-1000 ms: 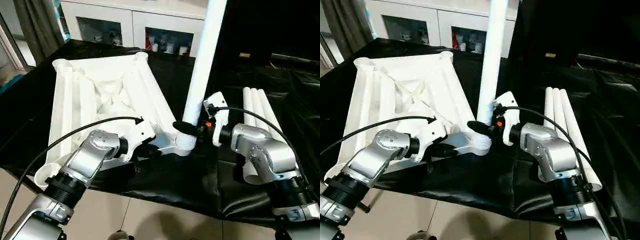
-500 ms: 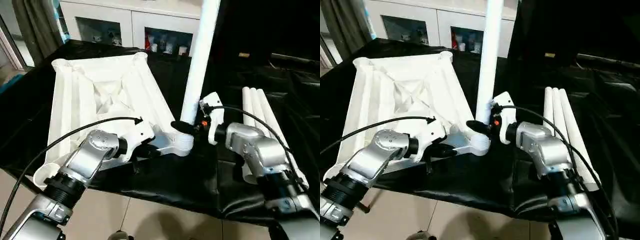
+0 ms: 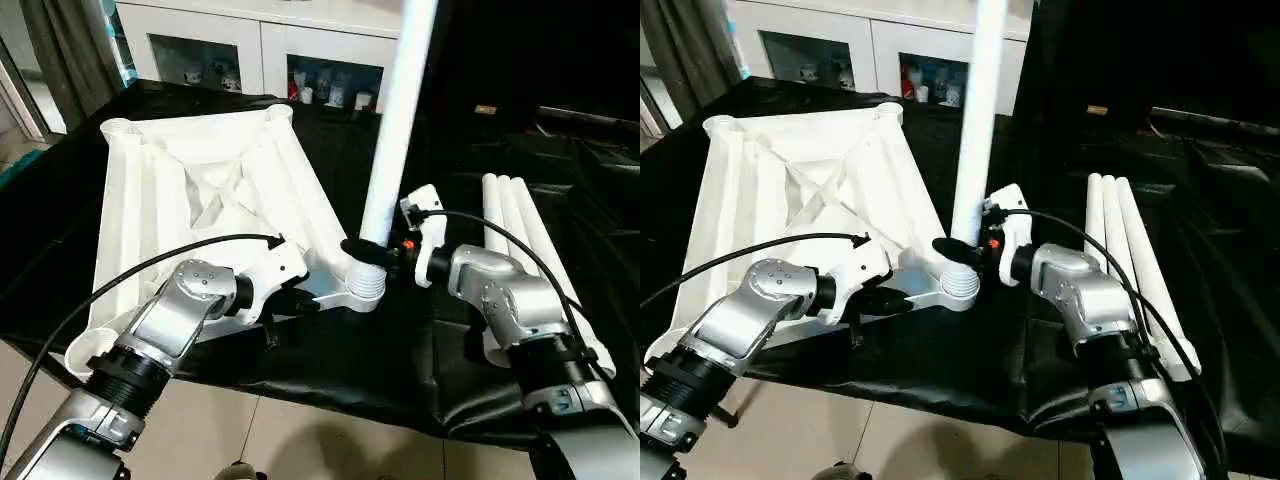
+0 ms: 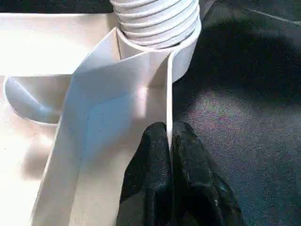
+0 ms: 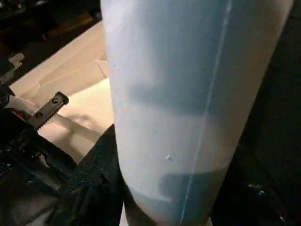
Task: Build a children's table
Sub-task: Insert table leg to table base
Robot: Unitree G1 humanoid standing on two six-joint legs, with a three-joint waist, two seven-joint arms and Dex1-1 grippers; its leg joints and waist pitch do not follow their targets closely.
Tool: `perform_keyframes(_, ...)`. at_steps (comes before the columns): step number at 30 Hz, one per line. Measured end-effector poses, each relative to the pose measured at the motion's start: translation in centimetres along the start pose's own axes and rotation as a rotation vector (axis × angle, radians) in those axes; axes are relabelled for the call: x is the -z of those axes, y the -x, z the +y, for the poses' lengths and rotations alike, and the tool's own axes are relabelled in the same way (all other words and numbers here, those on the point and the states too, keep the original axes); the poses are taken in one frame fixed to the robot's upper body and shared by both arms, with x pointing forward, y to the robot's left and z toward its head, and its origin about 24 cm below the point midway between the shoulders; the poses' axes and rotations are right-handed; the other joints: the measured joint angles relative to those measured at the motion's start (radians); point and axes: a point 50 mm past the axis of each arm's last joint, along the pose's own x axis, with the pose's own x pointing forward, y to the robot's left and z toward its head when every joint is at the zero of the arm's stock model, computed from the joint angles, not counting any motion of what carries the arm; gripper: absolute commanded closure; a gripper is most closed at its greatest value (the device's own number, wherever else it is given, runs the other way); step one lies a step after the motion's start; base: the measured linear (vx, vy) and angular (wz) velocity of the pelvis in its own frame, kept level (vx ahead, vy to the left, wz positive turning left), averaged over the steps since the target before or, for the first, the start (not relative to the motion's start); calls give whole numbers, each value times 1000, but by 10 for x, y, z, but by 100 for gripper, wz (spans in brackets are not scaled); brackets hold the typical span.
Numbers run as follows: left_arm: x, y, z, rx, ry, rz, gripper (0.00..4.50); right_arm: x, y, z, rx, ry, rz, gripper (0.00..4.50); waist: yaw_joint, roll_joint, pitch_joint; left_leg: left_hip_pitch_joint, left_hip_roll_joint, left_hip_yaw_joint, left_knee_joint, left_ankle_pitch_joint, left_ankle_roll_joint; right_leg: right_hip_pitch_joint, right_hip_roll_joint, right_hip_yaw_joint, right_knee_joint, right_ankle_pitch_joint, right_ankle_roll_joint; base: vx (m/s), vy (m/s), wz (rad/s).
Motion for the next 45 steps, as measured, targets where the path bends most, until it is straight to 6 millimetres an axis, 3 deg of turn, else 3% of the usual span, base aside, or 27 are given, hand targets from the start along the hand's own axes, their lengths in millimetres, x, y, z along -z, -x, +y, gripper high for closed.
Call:
perform_keyframes(16, 5, -4, 4, -11, -6, 7, 450, 32, 10, 0, 80, -39, -184, 261, 2, 7, -5, 8, 0, 0, 0, 0, 0, 7, 0, 0, 0, 1, -1, 0, 0, 0)
perform_keyframes(32, 5, -6, 5, -8, -32, 6, 450, 25, 9, 13, 73, 195, -102, 262, 2, 11, -7, 9, 0, 1, -3, 0, 0, 8, 0, 0, -2, -1, 3, 0, 0, 0)
perform_keyframes(41, 6, -5, 5, -3, -40, 10, 450, 21, 5, 10, 18, 222, -20, 262, 1, 4, -10, 9, 0, 1, -4, 0, 0, 8, 0, 0, -2, -2, 4, 0, 0, 0)
perform_keyframes(45, 7, -4, 4, 6, -51, 20, 450, 22, 5, 8, -25, 219, 13, 262, 1, -6, -16, 9, 0, 1, -6, 0, 0, 7, 0, 0, -2, -2, 4, 0, 0, 0)
